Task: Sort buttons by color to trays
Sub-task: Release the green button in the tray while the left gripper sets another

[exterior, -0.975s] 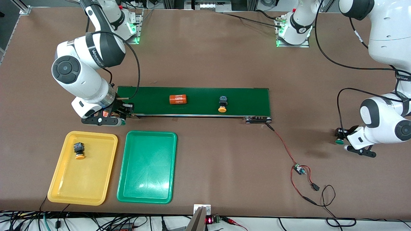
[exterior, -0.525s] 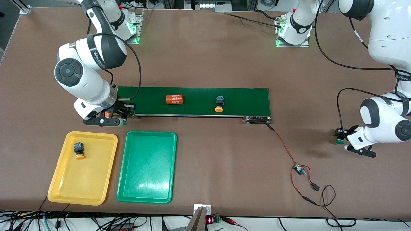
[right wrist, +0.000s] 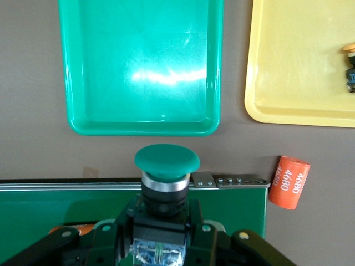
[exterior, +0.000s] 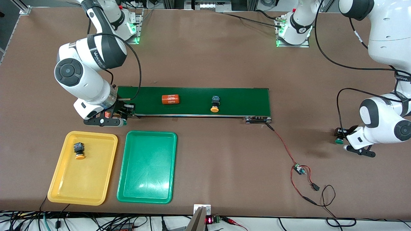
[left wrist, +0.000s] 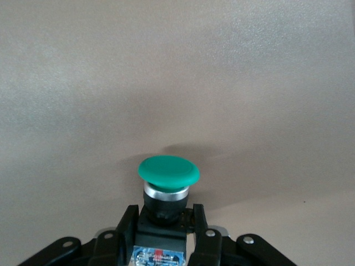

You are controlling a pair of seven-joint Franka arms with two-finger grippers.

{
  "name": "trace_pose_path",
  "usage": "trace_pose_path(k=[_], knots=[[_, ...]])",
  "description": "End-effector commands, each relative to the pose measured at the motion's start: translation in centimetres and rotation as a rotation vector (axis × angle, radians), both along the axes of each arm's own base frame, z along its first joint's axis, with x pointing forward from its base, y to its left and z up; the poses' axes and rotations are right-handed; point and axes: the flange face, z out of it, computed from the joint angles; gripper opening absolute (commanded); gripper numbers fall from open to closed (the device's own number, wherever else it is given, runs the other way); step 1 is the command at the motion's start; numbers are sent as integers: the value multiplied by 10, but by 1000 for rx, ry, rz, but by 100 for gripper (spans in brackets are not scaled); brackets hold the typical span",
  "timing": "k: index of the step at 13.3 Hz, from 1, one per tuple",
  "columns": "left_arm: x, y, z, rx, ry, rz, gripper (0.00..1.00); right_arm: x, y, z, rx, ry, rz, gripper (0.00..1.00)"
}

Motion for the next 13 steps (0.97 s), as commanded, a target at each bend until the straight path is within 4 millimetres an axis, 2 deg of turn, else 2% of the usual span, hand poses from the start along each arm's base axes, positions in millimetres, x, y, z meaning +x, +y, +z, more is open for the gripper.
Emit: trace_pose_path(k=[1,3,4,6,7,8,9,12,13], knots=[[20,-85,97,-47,62,-28,17,2,2,5,-4,-2,13,33],[21,-85,98,-46,61,-27,17,3,1,4,-4,-1,12,33],[21,-85,99,-47,61,-24,17,4,1,-4,-10,10,12,33],[23,-94,119,-54,32,-11,17,18,0,-38,-9,29,-4,33],[25,-122,134,-59,11,-8,17,30,3,-49,-8,4,3,33],[24,-144,146,-52,1,35,17,39,-2,-68,-29,3,5,33],[20,-174,153,-44,16,82,17,49,-5,-86,-33,-10,5,33],[8,-239,152,-40,75,139,17,64,-5,-134,-5,-62,-2,34],[-1,-273,144,-46,101,123,17,67,-6,-151,2,-80,-6,34]])
